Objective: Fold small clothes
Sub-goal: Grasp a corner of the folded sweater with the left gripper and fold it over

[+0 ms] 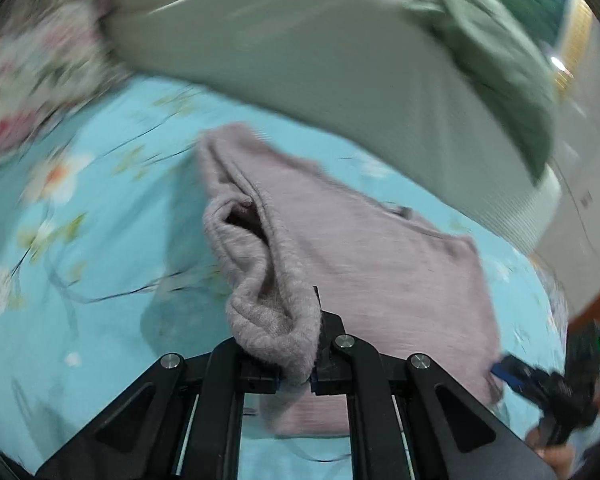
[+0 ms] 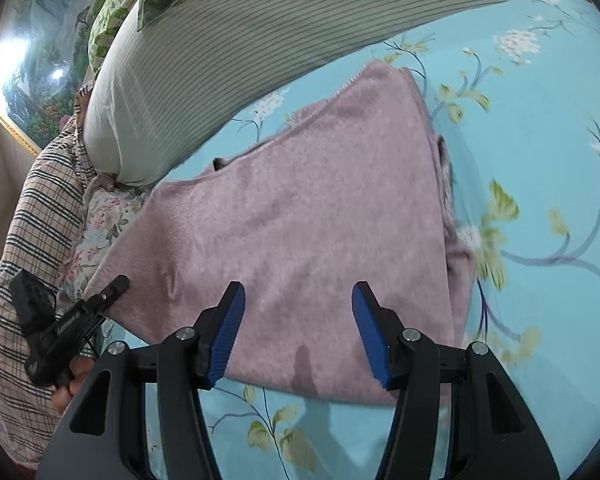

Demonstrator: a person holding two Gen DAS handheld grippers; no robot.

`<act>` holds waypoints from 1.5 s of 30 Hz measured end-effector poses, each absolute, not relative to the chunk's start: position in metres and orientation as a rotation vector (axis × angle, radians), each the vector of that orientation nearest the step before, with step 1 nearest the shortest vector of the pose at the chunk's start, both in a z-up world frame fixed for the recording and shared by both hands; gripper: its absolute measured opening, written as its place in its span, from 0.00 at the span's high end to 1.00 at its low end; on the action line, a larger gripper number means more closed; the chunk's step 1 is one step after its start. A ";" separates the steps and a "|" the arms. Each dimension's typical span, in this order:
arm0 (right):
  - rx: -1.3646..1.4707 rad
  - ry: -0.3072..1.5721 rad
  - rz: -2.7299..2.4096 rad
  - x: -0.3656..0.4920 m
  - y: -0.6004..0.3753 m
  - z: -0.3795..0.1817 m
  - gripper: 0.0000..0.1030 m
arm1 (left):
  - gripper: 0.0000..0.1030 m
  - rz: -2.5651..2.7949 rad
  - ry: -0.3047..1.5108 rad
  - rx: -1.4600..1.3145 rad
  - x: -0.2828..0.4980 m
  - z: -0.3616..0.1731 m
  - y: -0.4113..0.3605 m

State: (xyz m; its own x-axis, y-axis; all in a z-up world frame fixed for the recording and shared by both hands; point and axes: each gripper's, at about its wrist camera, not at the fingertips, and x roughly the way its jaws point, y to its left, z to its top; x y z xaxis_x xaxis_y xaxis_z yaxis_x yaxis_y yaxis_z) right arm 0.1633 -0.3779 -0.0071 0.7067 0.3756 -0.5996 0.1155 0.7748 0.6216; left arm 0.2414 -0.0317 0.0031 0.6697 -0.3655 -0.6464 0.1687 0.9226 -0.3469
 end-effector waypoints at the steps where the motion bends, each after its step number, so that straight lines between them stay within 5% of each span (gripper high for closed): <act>1: 0.693 0.789 0.172 0.169 -0.380 -0.006 0.45 | 0.93 -0.340 0.769 -0.231 0.238 0.009 -0.049; 7: 0.718 0.834 0.244 0.214 -0.383 -0.007 0.33 | 0.93 -0.476 0.782 -0.078 0.223 -0.005 -0.130; 20: 0.717 0.939 0.392 0.343 -0.332 -0.017 0.33 | 0.93 -0.534 0.853 -0.085 0.223 -0.035 -0.141; 21: 0.701 0.940 0.392 0.351 -0.325 -0.016 0.35 | 0.93 -0.535 0.853 -0.082 0.222 -0.035 -0.140; 23: 0.660 0.940 0.386 0.364 -0.314 -0.012 0.82 | 0.93 -0.534 0.853 -0.070 0.220 -0.036 -0.143; 24: 0.650 0.938 0.384 0.367 -0.311 -0.008 0.84 | 0.93 -0.532 0.853 -0.059 0.220 -0.036 -0.144; 34: 0.538 0.733 0.312 0.288 -0.373 0.061 0.86 | 0.93 -0.622 0.803 -0.086 0.206 0.005 -0.172; 45: 0.610 0.821 0.117 0.250 -0.458 -0.006 0.86 | 0.93 -0.786 0.904 -0.032 0.191 -0.027 -0.271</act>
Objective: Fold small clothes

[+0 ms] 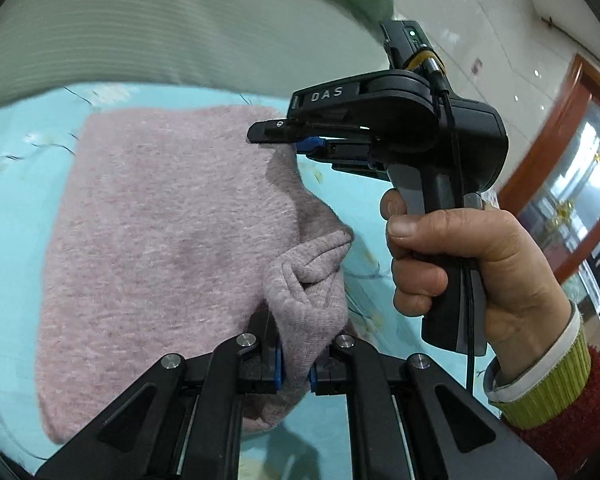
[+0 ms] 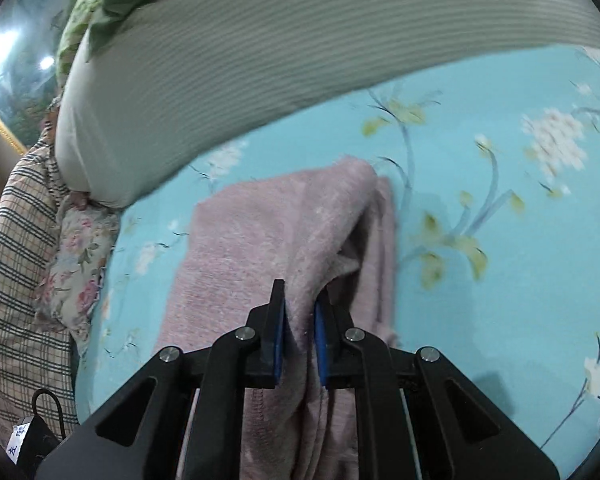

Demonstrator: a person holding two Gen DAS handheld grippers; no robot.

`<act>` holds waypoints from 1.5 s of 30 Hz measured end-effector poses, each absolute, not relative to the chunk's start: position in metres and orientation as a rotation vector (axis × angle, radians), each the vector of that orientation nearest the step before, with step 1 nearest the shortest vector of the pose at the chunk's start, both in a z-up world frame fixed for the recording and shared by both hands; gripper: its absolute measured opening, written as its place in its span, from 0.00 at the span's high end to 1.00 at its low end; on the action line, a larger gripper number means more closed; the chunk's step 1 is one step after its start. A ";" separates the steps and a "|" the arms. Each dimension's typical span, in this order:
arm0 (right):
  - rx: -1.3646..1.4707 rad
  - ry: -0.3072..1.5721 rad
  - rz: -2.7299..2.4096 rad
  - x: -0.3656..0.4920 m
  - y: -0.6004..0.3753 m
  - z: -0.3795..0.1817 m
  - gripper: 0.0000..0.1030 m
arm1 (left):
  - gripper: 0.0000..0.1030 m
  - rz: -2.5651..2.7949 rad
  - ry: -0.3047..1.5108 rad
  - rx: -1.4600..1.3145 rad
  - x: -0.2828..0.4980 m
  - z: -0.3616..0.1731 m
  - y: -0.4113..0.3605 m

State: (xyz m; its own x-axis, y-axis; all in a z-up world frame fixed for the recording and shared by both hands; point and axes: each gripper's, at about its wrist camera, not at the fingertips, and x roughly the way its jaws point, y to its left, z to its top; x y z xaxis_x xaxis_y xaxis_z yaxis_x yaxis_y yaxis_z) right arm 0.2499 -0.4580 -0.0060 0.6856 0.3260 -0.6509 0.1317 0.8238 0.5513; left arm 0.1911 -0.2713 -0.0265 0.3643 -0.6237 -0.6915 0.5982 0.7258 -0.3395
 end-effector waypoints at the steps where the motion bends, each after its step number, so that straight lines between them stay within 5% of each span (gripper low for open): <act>1: 0.610 0.825 0.120 0.250 -0.459 -0.008 0.86 | 0.93 -0.788 0.917 -0.024 0.192 -0.031 -0.276; 9: 0.631 0.836 0.104 0.245 -0.454 -0.023 0.80 | 0.92 -0.777 0.962 0.007 0.202 -0.048 -0.290; 13: 0.630 0.794 0.095 0.220 -0.451 -0.014 0.41 | 0.86 -0.799 0.996 0.001 0.206 -0.043 -0.278; 15: 0.613 0.768 0.080 0.206 -0.450 -0.011 0.26 | 0.71 -0.816 0.997 -0.014 0.206 -0.035 -0.262; 16: 0.612 0.758 0.076 0.197 -0.449 -0.011 0.24 | 0.64 -0.818 0.987 -0.026 0.204 -0.028 -0.249; 18: 0.637 0.767 0.085 0.191 -0.450 -0.016 0.24 | 0.33 -0.778 0.949 -0.047 0.205 -0.016 -0.222; 20: 0.676 0.782 0.098 0.187 -0.450 -0.025 0.24 | 0.21 -0.726 0.935 -0.076 0.212 -0.008 -0.198; 36: 0.738 0.866 0.161 0.212 -0.449 -0.059 0.24 | 0.19 -0.630 1.149 -0.266 0.314 -0.067 -0.163; 37: 0.740 0.872 0.164 0.215 -0.448 -0.061 0.32 | 0.18 -0.639 1.156 -0.273 0.319 -0.072 -0.166; 38: 0.744 0.884 0.165 0.219 -0.446 -0.063 0.51 | 0.18 -0.649 1.152 -0.274 0.321 -0.075 -0.168; 45: 0.691 0.844 0.189 0.217 -0.412 -0.034 0.64 | 0.55 -0.695 1.071 -0.198 0.315 -0.065 -0.170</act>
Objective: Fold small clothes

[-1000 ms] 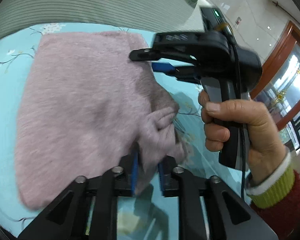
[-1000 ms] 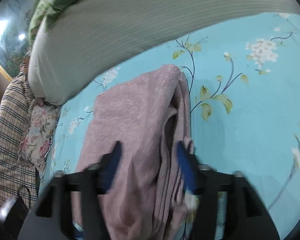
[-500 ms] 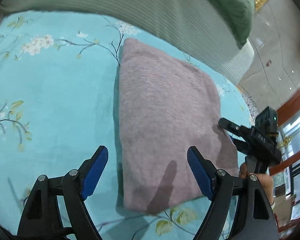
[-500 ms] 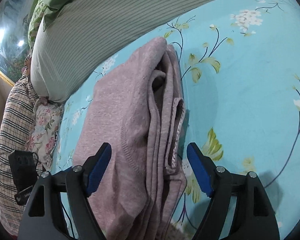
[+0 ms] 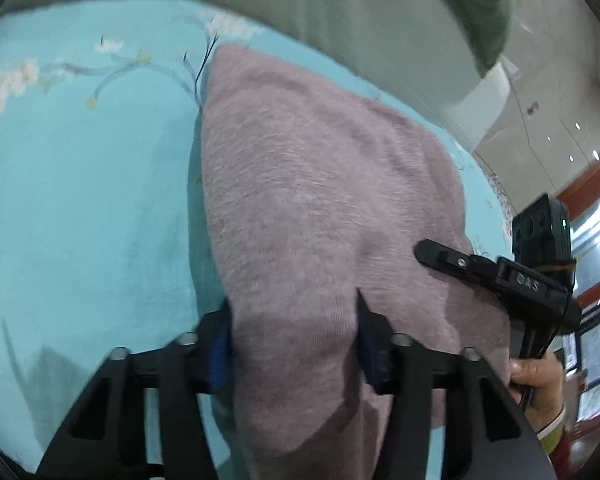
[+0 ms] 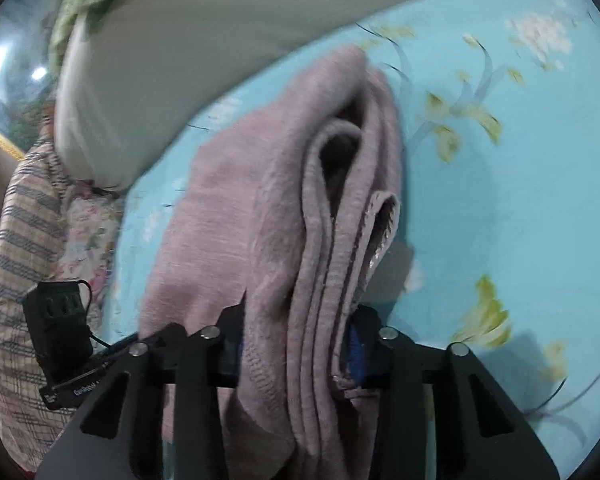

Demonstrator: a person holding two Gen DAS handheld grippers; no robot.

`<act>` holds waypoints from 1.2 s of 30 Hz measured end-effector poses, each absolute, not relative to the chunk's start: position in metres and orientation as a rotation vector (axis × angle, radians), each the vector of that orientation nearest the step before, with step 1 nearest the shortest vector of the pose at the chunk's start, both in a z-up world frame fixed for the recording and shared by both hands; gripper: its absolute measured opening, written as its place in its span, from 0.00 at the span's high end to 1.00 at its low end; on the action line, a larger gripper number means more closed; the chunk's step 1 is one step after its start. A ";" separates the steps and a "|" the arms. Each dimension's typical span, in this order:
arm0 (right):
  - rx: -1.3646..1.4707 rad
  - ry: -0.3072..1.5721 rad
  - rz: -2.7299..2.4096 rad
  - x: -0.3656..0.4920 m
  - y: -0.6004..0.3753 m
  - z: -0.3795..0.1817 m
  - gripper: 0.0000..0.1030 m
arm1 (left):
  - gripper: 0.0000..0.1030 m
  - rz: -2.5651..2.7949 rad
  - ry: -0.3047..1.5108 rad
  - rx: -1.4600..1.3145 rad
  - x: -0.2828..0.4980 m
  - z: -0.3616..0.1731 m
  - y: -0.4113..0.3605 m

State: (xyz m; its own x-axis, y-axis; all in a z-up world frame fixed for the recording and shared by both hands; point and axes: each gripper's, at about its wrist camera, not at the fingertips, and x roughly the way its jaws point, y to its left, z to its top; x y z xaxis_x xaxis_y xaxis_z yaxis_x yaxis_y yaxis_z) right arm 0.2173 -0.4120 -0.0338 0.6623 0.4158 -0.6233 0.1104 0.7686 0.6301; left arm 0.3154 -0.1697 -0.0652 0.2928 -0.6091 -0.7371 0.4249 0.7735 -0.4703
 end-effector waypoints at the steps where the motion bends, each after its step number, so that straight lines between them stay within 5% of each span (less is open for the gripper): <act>1: 0.676 0.841 0.202 0.218 -0.404 -0.030 0.65 | 0.57 -0.700 1.056 -0.196 0.311 -0.060 -0.166; 10: 0.542 0.819 0.402 0.227 -0.295 -0.015 0.66 | 0.66 -0.610 0.876 -0.203 0.239 -0.002 -0.061; 17: 0.595 0.850 0.430 0.219 -0.272 -0.040 0.66 | 0.97 -0.528 0.833 -0.209 0.183 0.009 0.010; 25: 0.625 0.903 0.374 0.213 -0.285 -0.054 0.61 | 0.98 -0.496 0.949 -0.301 0.184 -0.031 0.032; 28: 0.620 0.910 0.362 0.213 -0.285 -0.054 0.57 | 0.83 -0.516 0.950 -0.305 0.191 -0.031 0.028; 30: 0.615 0.913 0.359 0.214 -0.285 -0.054 0.56 | 0.48 -0.510 0.954 -0.294 0.200 -0.030 0.025; 36: 0.627 0.930 0.351 0.219 -0.290 -0.060 0.52 | 0.30 -0.509 1.009 -0.347 0.238 -0.039 0.020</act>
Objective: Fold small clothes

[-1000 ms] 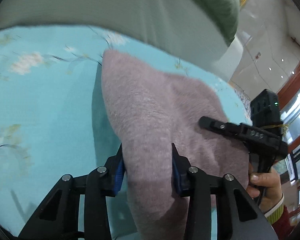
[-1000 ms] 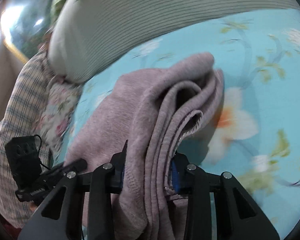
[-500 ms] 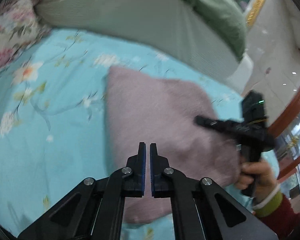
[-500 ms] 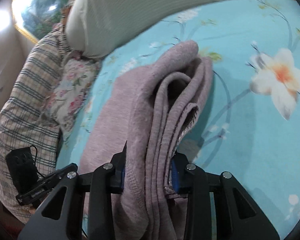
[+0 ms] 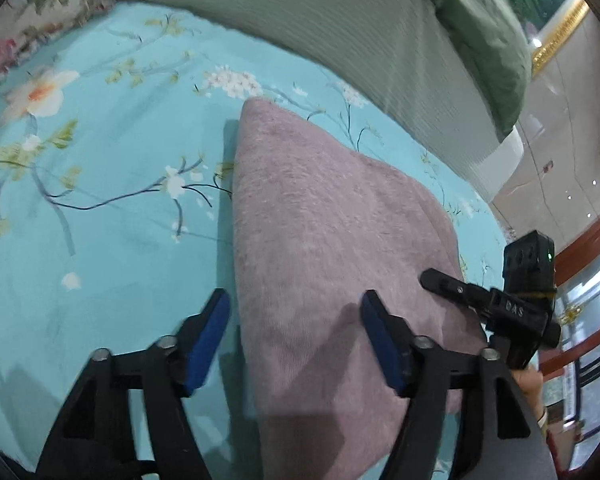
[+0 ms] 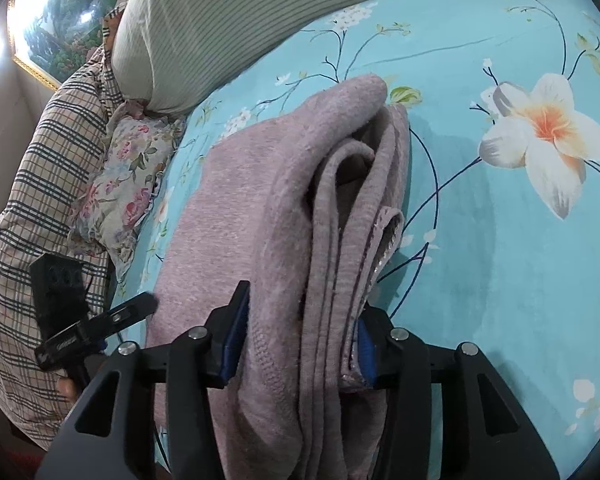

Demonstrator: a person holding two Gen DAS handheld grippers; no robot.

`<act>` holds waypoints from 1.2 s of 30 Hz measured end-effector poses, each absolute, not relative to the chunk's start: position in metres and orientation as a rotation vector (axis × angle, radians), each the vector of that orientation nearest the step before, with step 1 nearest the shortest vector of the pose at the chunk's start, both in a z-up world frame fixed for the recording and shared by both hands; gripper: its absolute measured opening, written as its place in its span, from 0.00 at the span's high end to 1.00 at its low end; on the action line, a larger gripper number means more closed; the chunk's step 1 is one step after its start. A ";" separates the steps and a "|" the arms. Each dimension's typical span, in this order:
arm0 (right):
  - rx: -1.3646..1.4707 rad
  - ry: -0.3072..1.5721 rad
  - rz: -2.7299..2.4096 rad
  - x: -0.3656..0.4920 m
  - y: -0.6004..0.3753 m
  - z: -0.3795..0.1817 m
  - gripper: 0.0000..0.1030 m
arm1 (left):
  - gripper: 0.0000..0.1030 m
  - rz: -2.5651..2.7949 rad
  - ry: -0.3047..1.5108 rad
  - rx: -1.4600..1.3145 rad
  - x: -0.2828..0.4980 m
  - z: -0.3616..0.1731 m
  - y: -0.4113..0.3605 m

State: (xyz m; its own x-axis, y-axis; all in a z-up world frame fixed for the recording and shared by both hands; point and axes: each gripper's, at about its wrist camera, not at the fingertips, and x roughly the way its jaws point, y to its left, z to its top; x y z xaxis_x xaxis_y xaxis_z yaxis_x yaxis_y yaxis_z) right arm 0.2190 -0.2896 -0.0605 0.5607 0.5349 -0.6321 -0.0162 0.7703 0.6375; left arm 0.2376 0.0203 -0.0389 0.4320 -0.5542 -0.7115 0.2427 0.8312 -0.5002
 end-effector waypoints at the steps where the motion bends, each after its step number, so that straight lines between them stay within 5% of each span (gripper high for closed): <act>1: 0.633 0.933 0.349 0.221 -0.291 -0.063 0.51 | 0.29 -0.515 1.039 -0.352 0.248 -0.046 0.016; 5: 0.664 0.954 0.363 0.230 -0.293 -0.073 0.51 | 0.29 -0.564 1.135 -0.423 0.275 -0.071 0.007; 9: 0.590 0.897 0.404 0.233 -0.276 -0.051 0.64 | 0.63 -0.569 1.099 -0.466 0.281 -0.072 0.007; 12: 0.535 0.818 0.481 0.232 -0.261 -0.030 0.65 | 0.70 -0.576 1.014 -0.426 0.262 -0.048 0.009; 16: 0.533 0.870 0.484 0.240 -0.251 -0.044 0.65 | 0.70 -0.542 0.888 -0.321 0.228 -0.012 0.017; 20: 0.573 0.924 0.434 0.243 -0.252 -0.068 0.63 | 0.69 -0.503 0.947 -0.288 0.228 -0.028 0.029; 24: 0.583 0.917 0.385 0.230 -0.259 -0.058 0.53 | 0.51 -0.450 1.031 -0.329 0.238 -0.061 0.040; 36: 0.547 0.815 0.383 0.118 -0.258 -0.014 0.50 | 0.39 -0.367 0.886 -0.142 0.112 -0.017 0.054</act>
State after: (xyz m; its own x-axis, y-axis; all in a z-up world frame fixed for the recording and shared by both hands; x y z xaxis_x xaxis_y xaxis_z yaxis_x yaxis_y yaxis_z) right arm 0.1175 -0.2583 -0.0143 0.6309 0.5192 -0.5765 -0.1134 0.7968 0.5935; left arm 0.1117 0.0537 -0.0170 0.5751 -0.3704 -0.7294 0.2539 0.9284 -0.2713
